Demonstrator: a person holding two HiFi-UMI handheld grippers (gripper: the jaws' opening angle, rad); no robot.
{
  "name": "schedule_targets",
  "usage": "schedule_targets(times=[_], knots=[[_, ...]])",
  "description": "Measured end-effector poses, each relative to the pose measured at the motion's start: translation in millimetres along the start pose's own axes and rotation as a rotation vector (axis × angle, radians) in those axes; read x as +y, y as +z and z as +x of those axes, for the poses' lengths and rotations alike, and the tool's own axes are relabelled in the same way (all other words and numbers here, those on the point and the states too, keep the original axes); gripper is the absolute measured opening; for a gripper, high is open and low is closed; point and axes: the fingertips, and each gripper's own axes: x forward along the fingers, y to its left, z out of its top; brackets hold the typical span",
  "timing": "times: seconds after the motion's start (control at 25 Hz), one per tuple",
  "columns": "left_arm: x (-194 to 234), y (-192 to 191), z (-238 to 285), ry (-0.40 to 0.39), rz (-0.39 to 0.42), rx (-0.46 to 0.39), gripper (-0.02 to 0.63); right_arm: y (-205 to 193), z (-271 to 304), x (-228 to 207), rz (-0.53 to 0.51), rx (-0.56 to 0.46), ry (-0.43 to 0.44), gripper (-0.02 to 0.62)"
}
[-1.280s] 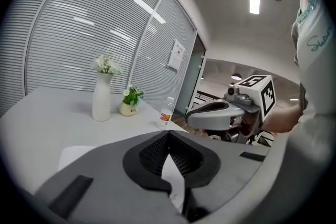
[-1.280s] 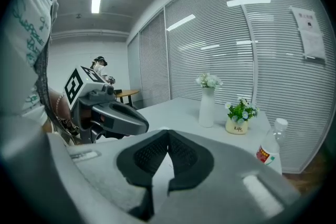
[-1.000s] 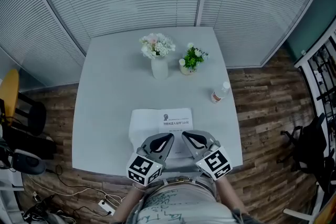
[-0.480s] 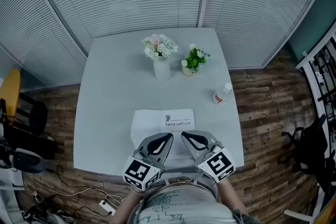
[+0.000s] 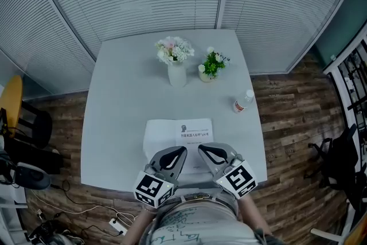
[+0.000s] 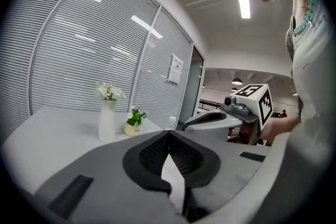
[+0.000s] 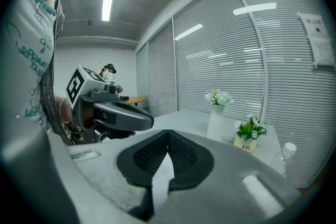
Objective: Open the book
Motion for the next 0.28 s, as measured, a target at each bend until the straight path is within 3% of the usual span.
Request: schedule_targets(times=[0.28], knots=[[1.9,-3.8,0.7,0.002,-0.014,0.01,-0.002,-5.8,0.6,1.8,-0.008,0.021,0.017,0.002]])
